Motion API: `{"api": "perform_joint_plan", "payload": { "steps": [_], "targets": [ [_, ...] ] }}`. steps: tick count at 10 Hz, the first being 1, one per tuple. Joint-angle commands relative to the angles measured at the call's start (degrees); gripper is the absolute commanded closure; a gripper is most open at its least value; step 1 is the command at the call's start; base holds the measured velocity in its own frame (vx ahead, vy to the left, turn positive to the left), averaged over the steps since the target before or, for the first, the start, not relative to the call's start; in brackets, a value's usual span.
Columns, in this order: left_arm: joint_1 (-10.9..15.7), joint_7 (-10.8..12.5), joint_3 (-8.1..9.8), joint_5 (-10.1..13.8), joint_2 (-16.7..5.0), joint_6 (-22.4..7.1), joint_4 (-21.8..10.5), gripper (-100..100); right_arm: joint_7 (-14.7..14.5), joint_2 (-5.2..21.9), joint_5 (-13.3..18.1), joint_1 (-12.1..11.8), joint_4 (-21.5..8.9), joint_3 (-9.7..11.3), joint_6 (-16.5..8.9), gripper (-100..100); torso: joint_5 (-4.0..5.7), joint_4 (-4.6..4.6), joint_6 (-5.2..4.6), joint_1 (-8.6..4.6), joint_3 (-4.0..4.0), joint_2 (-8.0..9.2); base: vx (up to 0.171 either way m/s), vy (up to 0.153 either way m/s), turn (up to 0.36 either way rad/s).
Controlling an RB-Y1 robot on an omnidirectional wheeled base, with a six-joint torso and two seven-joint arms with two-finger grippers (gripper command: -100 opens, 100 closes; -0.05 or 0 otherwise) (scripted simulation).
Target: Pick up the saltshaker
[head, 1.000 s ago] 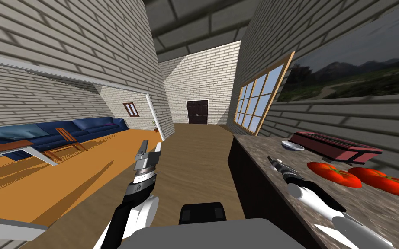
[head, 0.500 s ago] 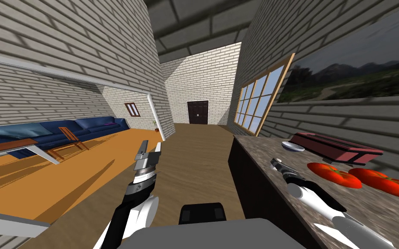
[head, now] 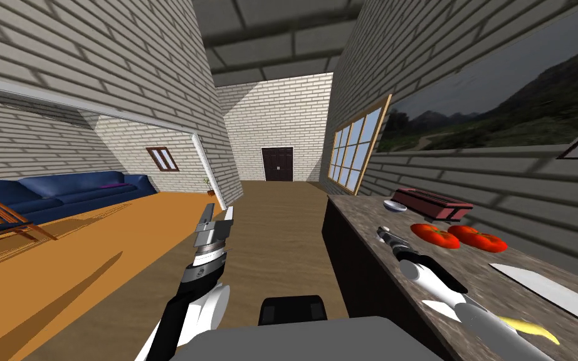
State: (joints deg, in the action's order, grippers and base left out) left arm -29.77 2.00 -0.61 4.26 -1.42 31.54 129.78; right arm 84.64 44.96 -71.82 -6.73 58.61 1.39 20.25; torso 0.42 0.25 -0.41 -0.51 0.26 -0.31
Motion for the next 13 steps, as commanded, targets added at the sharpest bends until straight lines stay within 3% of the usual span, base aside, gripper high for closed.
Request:
{"api": "perform_joint_plan", "payload": {
  "steps": [1,4,6,7,8,9,10,11,12,13],
  "targets": [
    [0.0,0.0,0.0,0.0,0.0,0.0,0.0,0,-1.3,-1.3,0.7,0.7,0.9,0.8,-1.5,100,0.0,0.0,0.0,0.0,0.0,0.0,0.081,-0.054,-0.315],
    [0.0,0.0,-0.01,0.0,0.0,0.0,0.0,0,-5.6,-6.1,3.7,3.0,6.2,3.0,-5.4,100,0.52,0.37,-0.28,-0.41,0.18,0.02,0.087,-0.056,-0.396],
    [0.0,0.0,-0.01,0.0,0.0,0.0,0.0,0,-5.6,-6.3,3.7,3.0,6.2,3.0,-5.4,100,0.61,0.46,-0.36,-0.54,0.23,0.0,0.059,-0.02,-0.233],
    [0.0,0.0,-0.02,0.0,0.0,0.0,0.0,0,-7.8,-8.6,5.2,4.1,8.8,4.1,-7.4,100,0.82,0.61,-0.33,-0.68,0.29,0.05,0.053,-0.045,-0.403],
    [0.0,0.0,0.0,0.0,0.0,0.0,0.0,0,-7.8,-8.8,5.2,4.1,8.8,3.1,-7.4,100,0.87,0.63,-0.43,-0.77,0.32,0.01,0.061,-0.026,-0.34],
    [0.0,0.0,-0.01,0.0,0.0,0.0,0.0,0,-7.8,-8.8,5.2,4.1,8.8,4.1,-7.4,100,0.9,0.67,-0.39,-0.86,0.38,-0.08,0.037,-0.004,-0.064],
    [0.0,0.0,-0.02,0.0,0.0,0.0,0.0,0,-10.0,-11.2,6.7,5.2,11.4,5.2,-9.4,100,1.03,0.76,-0.22,-0.9,0.48,-0.16,0.075,-0.035,-0.378],
    [0.0,0.0,0.0,0.0,0.0,0.0,0.0,0,-10.0,-11.4,6.7,5.2,11.4,5.2,-9.4,100,1.1,0.84,-0.25,-0.92,0.6,-0.36,0.077,-0.02,-0.323],
    [0.0,0.0,-0.01,0.0,0.0,0.0,0.0,0,-12.1,-13.9,8.2,6.4,13.2,6.3,-11.1,100,1.13,0.9,-0.18,-0.99,0.71,-0.5,0.1,-0.039,-0.473],
    [0.0,0.0,0.0,0.0,0.0,0.0,0.0,0,-12.1,-13.9,8.2,6.4,14.0,6.3,-11.4,100,1.15,0.94,-0.24,-1.07,0.8,-0.66,0.103,-0.014,-0.32]
  ]
}}
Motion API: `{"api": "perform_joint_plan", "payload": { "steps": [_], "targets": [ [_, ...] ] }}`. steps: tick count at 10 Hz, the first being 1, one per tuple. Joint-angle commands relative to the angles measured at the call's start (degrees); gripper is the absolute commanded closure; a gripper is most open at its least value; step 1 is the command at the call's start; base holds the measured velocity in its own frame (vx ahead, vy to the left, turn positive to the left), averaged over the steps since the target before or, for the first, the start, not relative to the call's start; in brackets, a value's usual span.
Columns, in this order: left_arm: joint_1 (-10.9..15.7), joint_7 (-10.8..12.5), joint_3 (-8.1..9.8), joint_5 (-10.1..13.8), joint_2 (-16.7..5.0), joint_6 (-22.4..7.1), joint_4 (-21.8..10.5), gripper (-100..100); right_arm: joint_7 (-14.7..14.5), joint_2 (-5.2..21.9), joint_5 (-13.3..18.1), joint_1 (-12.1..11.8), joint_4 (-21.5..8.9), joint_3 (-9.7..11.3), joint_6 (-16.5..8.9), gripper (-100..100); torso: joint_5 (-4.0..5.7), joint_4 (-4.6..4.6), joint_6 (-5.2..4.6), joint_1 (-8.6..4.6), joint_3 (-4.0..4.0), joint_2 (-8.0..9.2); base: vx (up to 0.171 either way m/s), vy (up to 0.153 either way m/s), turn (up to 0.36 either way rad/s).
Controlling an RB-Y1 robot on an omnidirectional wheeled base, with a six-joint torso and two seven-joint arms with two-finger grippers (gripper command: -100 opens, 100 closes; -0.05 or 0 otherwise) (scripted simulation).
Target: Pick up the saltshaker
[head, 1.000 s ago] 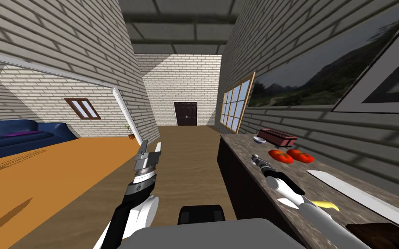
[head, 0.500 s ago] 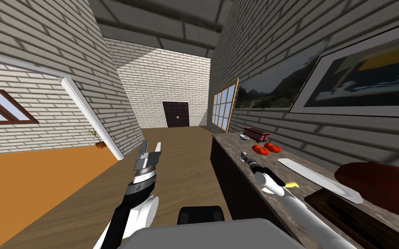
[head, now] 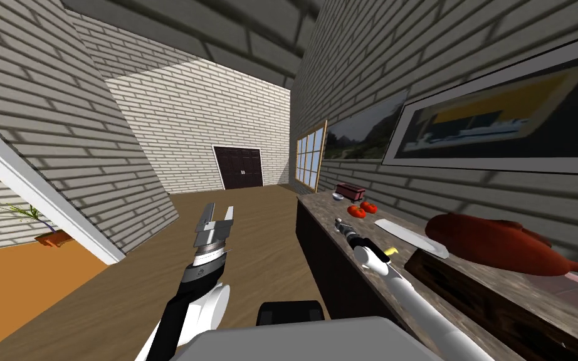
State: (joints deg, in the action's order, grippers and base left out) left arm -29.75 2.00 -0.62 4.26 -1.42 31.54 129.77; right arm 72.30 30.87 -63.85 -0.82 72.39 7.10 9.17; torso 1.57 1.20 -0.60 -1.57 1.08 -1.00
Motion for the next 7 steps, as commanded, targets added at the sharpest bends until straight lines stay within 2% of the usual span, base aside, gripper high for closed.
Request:
{"api": "perform_joint_plan", "payload": {
  "steps": [1,2,3,4,5,6,7],
  "targets": [
    [0.0,0.0,0.0,0.0,0.0,0.0,0.0,0,-2.0,-2.3,1.7,1.6,2.9,1.7,-2.3,100,0.0,0.0,0.0,0.0,0.0,0.0,0.122,-0.028,-0.442],
    [0.0,0.0,0.01,0.0,0.0,0.0,0.0,0,-2.0,-2.3,1.7,1.6,2.9,1.7,-2.3,100,0.0,0.01,0.06,0.0,0.07,-0.13,0.099,-0.007,-0.287],
    [0.0,0.0,0.0,0.0,0.0,0.0,0.0,0,-3.4,-4.2,3.2,2.7,4.3,2.8,-3.6,100,0.0,0.02,0.05,0.01,0.04,-0.06,0.098,-0.013,-0.401],
    [0.0,0.0,0.0,0.0,0.0,0.0,0.0,0,-4.2,-4.9,3.2,2.7,5.5,2.8,-4.3,100,-0.02,-0.02,-0.02,-0.01,-0.01,0.0,0.085,-0.003,-0.363],
    [0.0,0.0,0.0,0.0,0.0,0.0,0.0,0,-4.2,-4.9,3.2,2.7,5.5,2.8,-4.3,100,-0.01,-0.03,0.06,0.01,-0.02,0.03,0.037,0.013,-0.094],
    [0.0,0.0,-0.01,0.0,0.0,0.0,0.0,0,-6.3,-7.3,4.6,3.9,8.1,3.9,-6.2,100,0.0,-0.03,0.14,0.03,-0.07,0.14,0.06,-0.008,-0.345],
    [0.0,0.0,0.0,0.0,0.0,0.0,0.0,0,-6.3,-7.4,4.6,3.9,8.1,3.9,-6.2,100,-0.01,-0.05,0.11,0.05,-0.07,0.1,0.078,0.005,-0.375]
  ]
}}
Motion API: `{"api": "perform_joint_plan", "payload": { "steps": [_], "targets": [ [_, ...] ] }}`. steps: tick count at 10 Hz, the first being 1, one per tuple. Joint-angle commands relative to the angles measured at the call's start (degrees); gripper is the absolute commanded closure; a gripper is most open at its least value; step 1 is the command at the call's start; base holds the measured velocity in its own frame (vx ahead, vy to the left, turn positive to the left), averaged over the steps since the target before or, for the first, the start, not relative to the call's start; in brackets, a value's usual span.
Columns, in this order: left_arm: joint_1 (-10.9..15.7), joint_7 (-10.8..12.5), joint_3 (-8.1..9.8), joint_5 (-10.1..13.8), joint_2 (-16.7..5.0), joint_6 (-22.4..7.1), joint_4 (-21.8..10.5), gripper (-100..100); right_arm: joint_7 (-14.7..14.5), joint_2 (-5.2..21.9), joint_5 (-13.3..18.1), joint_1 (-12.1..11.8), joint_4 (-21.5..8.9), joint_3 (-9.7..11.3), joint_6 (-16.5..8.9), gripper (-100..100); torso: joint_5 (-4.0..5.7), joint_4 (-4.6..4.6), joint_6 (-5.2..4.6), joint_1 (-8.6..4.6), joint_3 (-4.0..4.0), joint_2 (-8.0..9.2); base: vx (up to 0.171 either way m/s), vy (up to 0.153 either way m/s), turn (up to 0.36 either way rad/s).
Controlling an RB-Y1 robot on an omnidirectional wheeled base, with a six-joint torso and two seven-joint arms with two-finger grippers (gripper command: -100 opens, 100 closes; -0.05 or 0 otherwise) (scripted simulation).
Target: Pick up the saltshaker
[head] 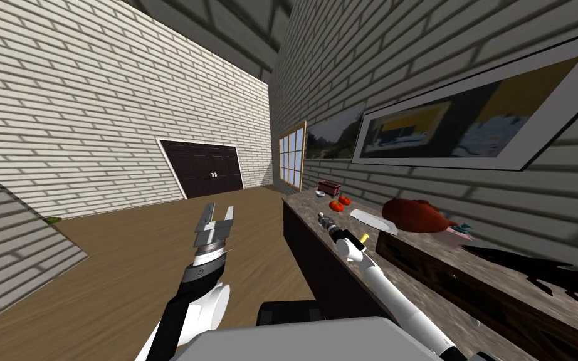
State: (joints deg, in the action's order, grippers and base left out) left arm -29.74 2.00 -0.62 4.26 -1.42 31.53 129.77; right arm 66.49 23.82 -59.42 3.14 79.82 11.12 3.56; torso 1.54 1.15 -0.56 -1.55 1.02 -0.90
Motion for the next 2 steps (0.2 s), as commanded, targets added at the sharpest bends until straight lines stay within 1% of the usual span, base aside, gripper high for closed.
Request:
{"api": "perform_joint_plan", "payload": {
  "steps": [1,2],
  "targets": [
    [0.0,0.0,0.0,0.0,0.0,0.0,0.0,0,0.0,0.0,0.0,0.0,0.0,0.0,0.0,100,0.0,0.0,0.0,0.0,0.0,0.0,0.033,0.012,-0.065],
    [0.0,0.0,-0.01,0.0,0.0,0.0,0.0,0,-0.3,-0.1,0.1,0.0,0.2,-0.1,-0.2,0,0.04,0.01,0.08,-0.05,-0.05,0.11,0.006,0.003,0.011]
  ]
}}
